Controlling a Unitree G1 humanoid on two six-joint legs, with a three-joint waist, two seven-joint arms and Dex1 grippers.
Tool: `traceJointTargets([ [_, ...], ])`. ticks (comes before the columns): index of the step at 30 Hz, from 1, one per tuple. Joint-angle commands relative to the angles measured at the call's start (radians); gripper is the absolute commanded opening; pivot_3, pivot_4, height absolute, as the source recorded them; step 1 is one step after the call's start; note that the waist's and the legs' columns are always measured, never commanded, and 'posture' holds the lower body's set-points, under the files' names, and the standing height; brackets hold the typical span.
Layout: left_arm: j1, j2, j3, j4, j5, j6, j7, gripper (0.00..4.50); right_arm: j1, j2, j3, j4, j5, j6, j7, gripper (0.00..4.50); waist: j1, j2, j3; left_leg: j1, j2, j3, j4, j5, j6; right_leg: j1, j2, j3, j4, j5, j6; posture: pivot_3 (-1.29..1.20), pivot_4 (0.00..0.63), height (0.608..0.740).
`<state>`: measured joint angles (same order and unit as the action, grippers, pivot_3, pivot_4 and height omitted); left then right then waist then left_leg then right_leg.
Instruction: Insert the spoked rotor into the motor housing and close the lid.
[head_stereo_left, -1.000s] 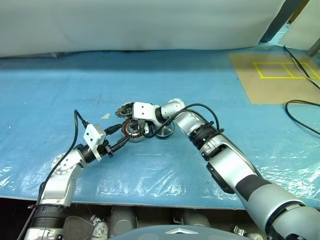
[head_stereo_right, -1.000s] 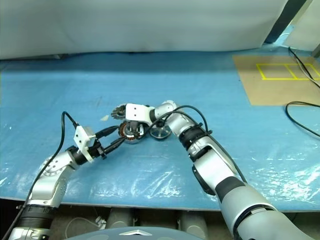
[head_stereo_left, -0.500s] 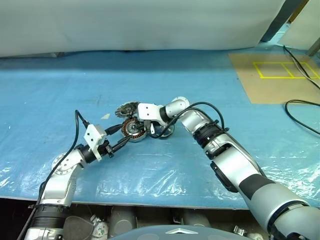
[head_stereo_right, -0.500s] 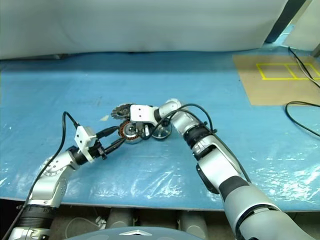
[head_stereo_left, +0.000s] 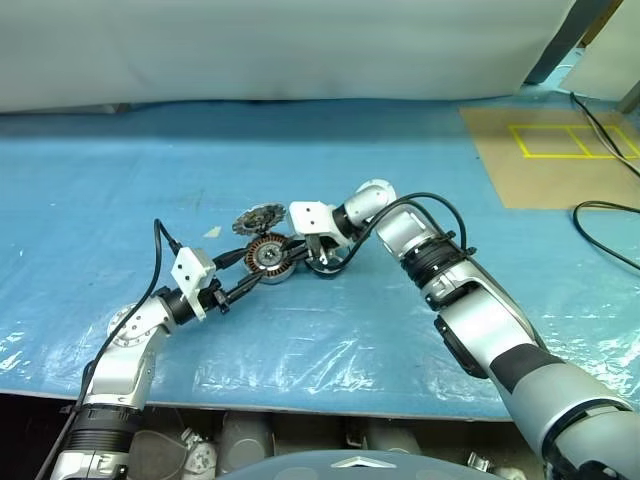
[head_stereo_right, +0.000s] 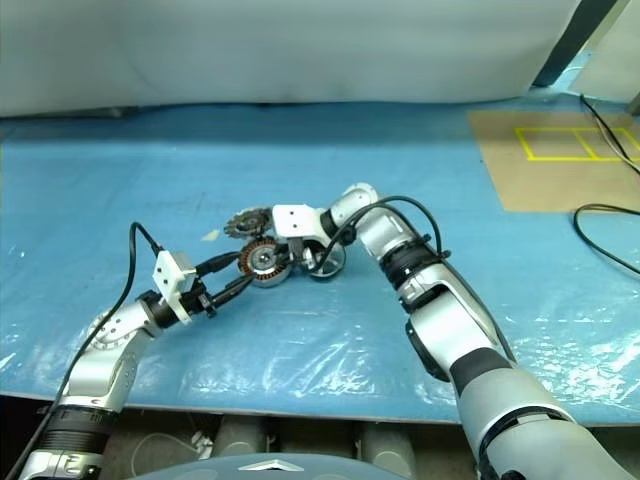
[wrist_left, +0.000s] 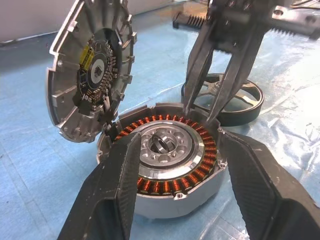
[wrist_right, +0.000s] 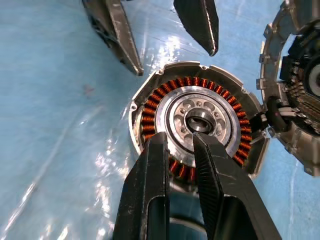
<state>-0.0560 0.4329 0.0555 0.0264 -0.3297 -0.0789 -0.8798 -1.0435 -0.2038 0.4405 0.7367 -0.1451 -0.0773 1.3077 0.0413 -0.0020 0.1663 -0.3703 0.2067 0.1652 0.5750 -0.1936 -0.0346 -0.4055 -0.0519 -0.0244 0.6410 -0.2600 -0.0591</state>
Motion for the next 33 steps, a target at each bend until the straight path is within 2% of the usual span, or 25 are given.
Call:
traceJointTargets([
  [1,-0.014,0.003,0.005,-0.012,-0.003,-0.020,0.003,2.72,-0.048,0.054,-0.079,-0.012,0.060,0.023,-0.082,0.45,-0.004,0.000,0.000,0.000,0.000,0.000,0.000,0.000,0.000,0.000,0.000,0.000,0.000,0.000,0.000,0.00,0.150,0.740],
  [3,-0.015,0.003,0.006,-0.011,-0.003,-0.020,0.003,2.72,-0.028,0.075,-0.078,-0.022,0.054,0.025,-0.103,0.02,-0.004,0.000,0.000,0.000,0.001,0.000,0.000,0.000,0.000,-0.001,0.000,0.000,0.001,-0.001,-0.001,0.00,0.150,0.740],
  [8,-0.016,0.003,0.006,-0.014,-0.004,-0.017,0.004,2.72,0.040,0.125,-0.053,-0.028,0.018,0.053,-0.172,0.02,0.002,0.000,0.000,0.000,0.000,0.000,-0.002,0.000,0.000,-0.001,0.000,0.000,0.000,-0.001,-0.002,0.00,0.150,0.740],
  [18,-0.017,-0.003,-0.010,-0.019,-0.002,-0.010,0.008,2.72,0.110,0.149,-0.019,-0.016,-0.049,0.033,-0.315,0.02,0.001,0.000,0.000,-0.001,0.000,0.000,-0.002,0.000,-0.005,-0.001,0.000,0.000,0.000,-0.001,-0.002,0.00,0.150,0.740],
  [22,-0.024,-0.002,-0.012,-0.014,-0.002,-0.010,0.010,2.72,0.118,0.134,-0.012,-0.042,-0.049,0.022,-0.294,0.02,0.000,0.000,0.000,0.000,0.000,0.001,-0.002,0.000,-0.006,-0.001,0.000,0.000,0.000,-0.001,-0.002,0.00,0.150,0.740],
  [27,-0.033,-0.003,-0.016,-0.004,0.000,-0.013,0.009,2.72,0.115,0.062,0.014,-0.075,-0.059,-0.008,-0.210,0.02,0.003,0.000,0.000,0.000,0.000,0.001,-0.002,0.000,-0.006,-0.001,0.000,0.000,0.000,-0.001,-0.002,0.00,0.150,0.740],
  [33,-0.041,-0.009,-0.024,0.001,0.001,-0.014,0.009,2.72,0.094,0.043,0.010,-0.054,-0.059,-0.015,-0.214,0.02,-0.001,-0.001,0.000,0.000,0.000,0.001,-0.002,0.000,-0.006,-0.001,0.000,0.000,0.000,-0.001,-0.002,0.00,0.150,0.740],
])
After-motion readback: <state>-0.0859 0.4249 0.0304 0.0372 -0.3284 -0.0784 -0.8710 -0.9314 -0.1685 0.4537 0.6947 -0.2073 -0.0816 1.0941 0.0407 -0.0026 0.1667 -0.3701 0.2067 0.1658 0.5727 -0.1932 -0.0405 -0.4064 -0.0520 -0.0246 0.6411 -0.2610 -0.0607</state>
